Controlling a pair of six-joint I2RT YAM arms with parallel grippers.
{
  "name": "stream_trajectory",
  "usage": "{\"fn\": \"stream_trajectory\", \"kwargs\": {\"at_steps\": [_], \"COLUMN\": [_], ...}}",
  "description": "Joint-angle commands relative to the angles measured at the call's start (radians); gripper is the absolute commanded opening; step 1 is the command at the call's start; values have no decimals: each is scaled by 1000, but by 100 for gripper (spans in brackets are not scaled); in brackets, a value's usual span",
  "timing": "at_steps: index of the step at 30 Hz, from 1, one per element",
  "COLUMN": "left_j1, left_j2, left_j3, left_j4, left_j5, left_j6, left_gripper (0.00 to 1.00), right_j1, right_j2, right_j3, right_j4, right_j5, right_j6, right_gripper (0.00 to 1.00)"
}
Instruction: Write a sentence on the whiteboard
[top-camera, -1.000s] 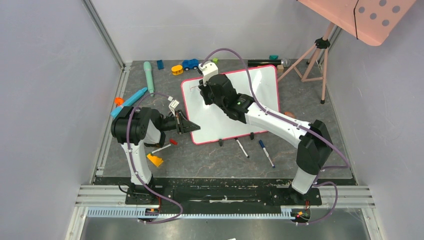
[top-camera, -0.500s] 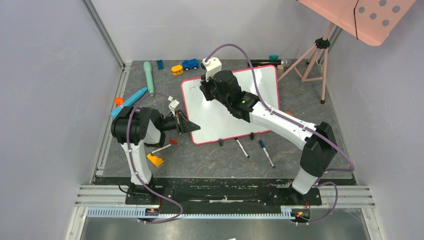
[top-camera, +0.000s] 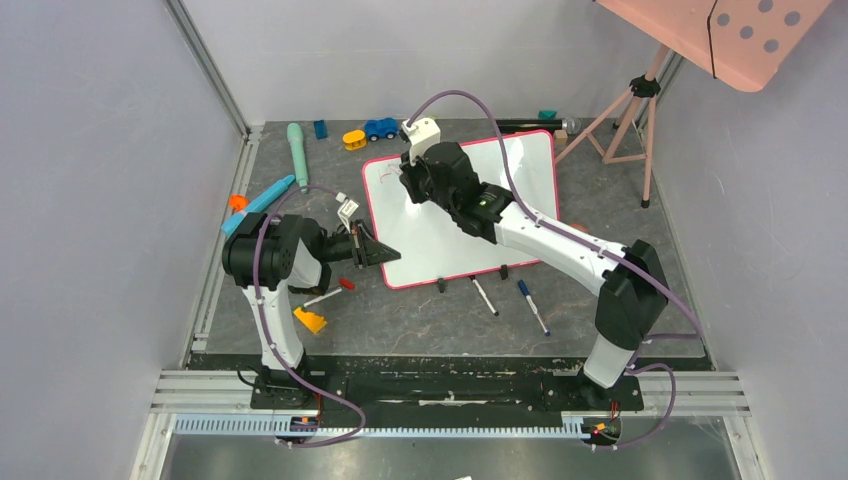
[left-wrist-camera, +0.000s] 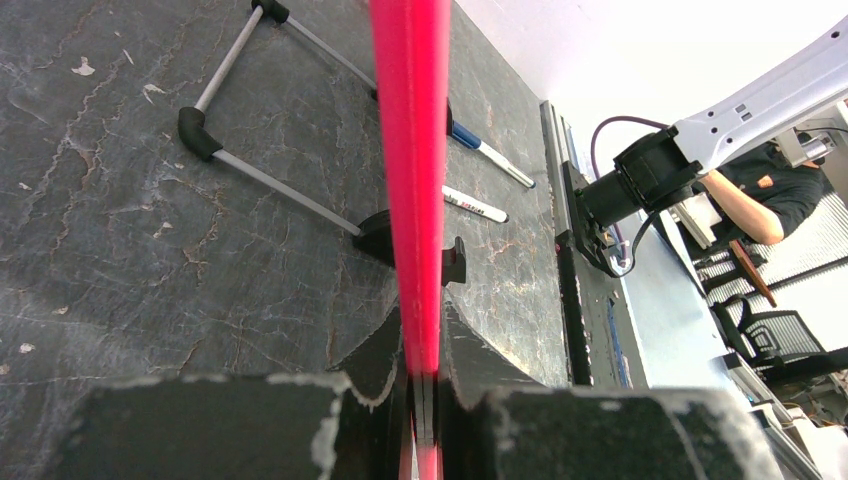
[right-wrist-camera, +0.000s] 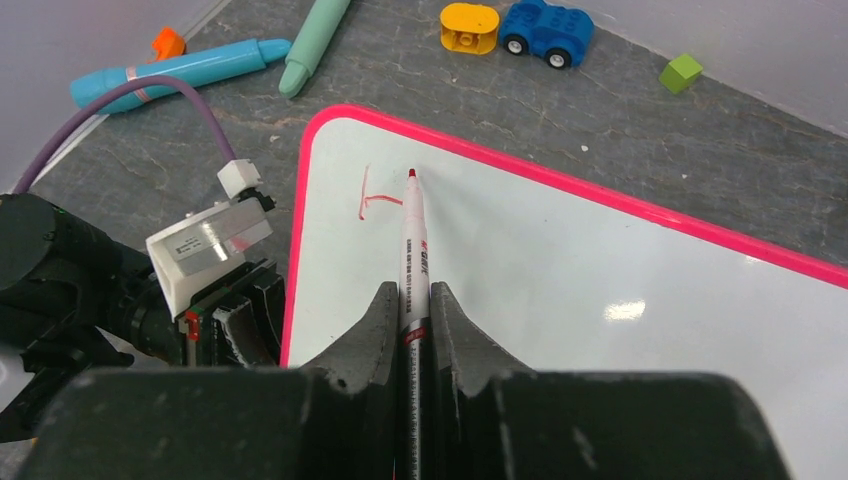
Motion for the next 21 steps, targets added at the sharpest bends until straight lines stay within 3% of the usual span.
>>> {"fn": "stream_trajectory", "kwargs": {"at_steps": [1, 21], "left_j1": [-10, -10], "left_j2": [4, 6], "left_j3": [-13, -12], "left_j4": [45, 45], "left_j5": [8, 8], "left_j6": [59, 58], "left_gripper": [2, 2], "right_j1": [-8, -15], "right_j2": [15, 13], "right_j3": [38, -4], "right_j4": [12, -1], "right_j5": [16, -1], "right_j6": [-14, 5], "right_gripper": [0, 0]}}
